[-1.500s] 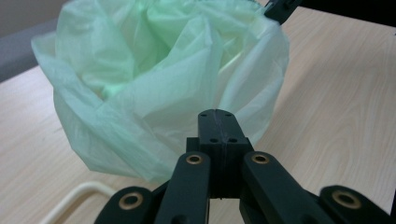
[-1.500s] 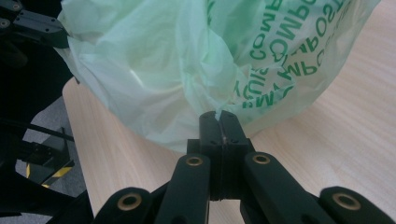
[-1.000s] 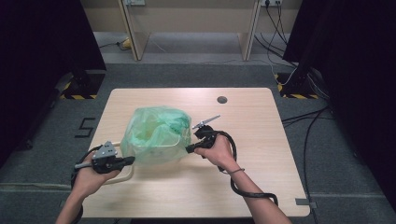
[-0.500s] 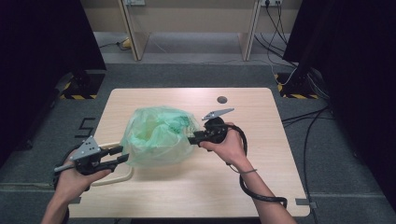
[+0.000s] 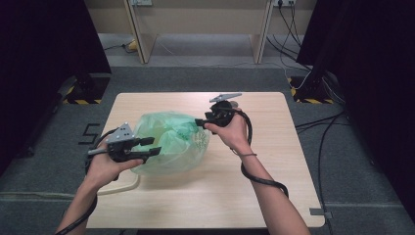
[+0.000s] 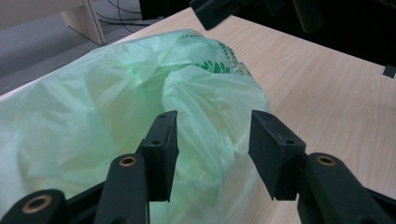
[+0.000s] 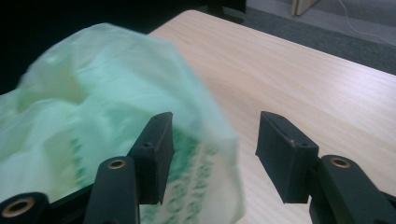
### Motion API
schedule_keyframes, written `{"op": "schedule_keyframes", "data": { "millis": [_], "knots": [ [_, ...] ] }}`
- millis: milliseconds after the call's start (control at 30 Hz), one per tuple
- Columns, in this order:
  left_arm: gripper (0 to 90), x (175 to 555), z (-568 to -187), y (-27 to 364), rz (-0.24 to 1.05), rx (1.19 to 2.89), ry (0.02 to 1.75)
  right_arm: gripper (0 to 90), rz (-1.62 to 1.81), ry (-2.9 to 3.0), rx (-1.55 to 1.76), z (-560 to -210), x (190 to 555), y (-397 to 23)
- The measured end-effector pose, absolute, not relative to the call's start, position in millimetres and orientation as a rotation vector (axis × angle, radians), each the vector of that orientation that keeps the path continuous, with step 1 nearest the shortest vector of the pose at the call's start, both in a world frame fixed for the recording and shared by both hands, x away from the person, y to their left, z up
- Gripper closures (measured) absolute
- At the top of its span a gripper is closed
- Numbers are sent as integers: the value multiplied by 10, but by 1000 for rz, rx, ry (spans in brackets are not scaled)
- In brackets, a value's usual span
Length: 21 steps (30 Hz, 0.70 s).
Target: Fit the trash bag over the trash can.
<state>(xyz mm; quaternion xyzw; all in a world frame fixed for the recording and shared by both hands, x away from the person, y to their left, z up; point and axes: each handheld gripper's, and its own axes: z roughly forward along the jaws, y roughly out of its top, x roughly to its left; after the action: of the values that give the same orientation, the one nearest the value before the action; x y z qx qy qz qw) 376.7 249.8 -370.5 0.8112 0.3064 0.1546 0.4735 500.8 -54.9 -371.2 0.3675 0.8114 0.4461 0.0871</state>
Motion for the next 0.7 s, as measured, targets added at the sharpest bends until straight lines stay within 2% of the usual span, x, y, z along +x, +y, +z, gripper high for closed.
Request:
{"op": "schedule_keyframes", "data": {
  "millis": [200,333,367,433,533,600,700],
  "knots": [
    [514,3889,-3719,2390,348,2013,775,482,1325,2482,1149,-3770,5186,-539],
    [556,3946,-3745,2358,317,2035,803,569,1328,2546,1187,-3864,5254,-519],
    [576,3957,-3750,2347,319,2045,808,609,1337,2564,1189,-3890,5269,-512],
    [651,3975,-3754,2327,326,2072,802,751,1348,2583,1191,-3920,5271,-489],
    [760,4002,-3761,2314,313,2097,805,889,1360,2591,1197,-3925,5262,-457],
    [833,4009,-3762,2308,312,2103,803,900,1362,2576,1198,-3914,5257,-442],
    [890,4017,-3752,2307,317,2103,806,900,1353,2537,1212,-3884,5263,-434]
  ]
}}
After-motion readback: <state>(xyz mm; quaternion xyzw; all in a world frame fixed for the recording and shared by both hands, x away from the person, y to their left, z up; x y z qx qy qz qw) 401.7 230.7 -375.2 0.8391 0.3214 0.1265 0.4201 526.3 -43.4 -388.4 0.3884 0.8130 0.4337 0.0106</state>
